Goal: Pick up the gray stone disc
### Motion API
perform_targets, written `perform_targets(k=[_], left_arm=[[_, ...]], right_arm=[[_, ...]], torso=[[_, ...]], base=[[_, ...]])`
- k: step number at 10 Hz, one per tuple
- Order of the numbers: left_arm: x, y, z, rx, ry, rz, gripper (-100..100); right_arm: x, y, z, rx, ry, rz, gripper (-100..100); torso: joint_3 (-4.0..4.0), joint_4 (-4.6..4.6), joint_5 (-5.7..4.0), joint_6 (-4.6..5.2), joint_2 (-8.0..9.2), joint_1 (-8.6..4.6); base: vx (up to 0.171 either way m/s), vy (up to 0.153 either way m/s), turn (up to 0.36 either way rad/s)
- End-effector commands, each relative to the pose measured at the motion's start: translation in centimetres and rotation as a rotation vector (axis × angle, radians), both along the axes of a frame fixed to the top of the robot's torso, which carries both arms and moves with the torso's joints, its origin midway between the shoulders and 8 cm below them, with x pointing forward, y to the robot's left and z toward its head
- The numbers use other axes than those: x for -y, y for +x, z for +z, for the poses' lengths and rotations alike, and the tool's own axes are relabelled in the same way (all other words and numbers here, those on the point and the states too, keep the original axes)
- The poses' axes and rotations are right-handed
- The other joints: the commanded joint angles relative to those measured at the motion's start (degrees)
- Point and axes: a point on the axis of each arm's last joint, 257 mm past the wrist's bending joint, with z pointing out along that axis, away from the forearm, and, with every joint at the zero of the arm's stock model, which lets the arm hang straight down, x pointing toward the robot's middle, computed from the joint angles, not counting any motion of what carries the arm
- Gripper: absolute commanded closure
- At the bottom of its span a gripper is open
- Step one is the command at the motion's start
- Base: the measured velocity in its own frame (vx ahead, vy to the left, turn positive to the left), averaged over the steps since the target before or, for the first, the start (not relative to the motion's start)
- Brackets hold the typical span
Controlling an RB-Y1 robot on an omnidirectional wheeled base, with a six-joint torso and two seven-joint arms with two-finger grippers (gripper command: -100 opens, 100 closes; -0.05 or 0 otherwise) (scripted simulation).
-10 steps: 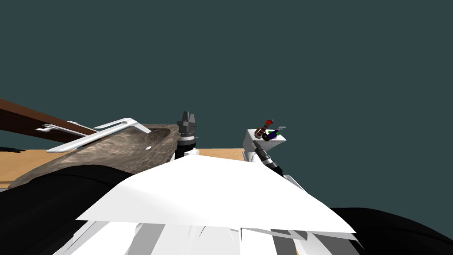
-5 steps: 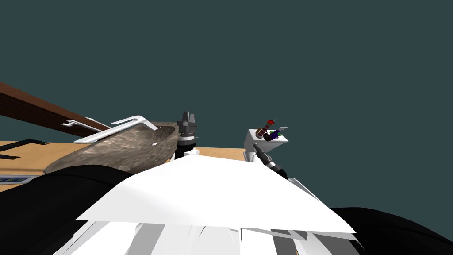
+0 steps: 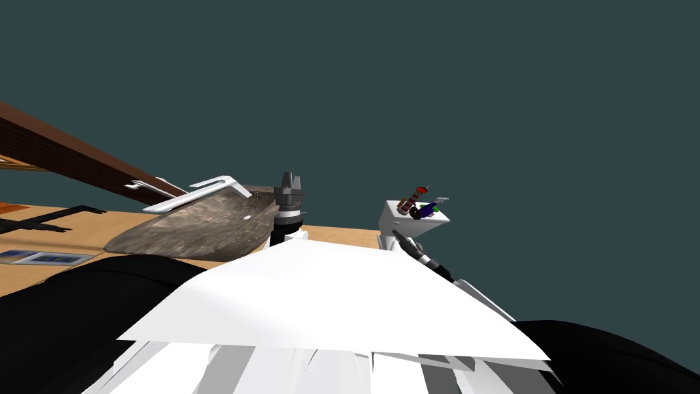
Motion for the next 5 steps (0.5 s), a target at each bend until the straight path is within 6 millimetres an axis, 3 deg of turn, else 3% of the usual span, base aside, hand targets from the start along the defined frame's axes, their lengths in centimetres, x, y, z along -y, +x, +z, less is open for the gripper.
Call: perform_targets(k=[1,2,5], left_arm=[[0.0,0.0,0.0,0.0,0.0,0.0,0],[0.0,0.0,0.0,0.0,0.0,0.0,0],[0.0,0.0,0.0,0.0,0.0,0.0,0]], right_arm=[[0.9,-0.6,-0.5,-0.027,-0.03,0.016,-100],[2.0,-1.4,-1.7,-0.067,-0.062,0.022,-100],[3.7,-2.2,-2.6,-0.116,-0.125,0.054,-100]], torso=[[0.0,0.0,0.0,0.0,0.0,0.0],[-0.01,0.0,0.0,0.01,-0.02,0.0],[-0.04,-0.02,0.0,0.0,-0.08,-0.02]], base=[[-0.011,-0.008,0.063],[-0.006,-0.01,0.099],[0.0,-0.013,0.065]])
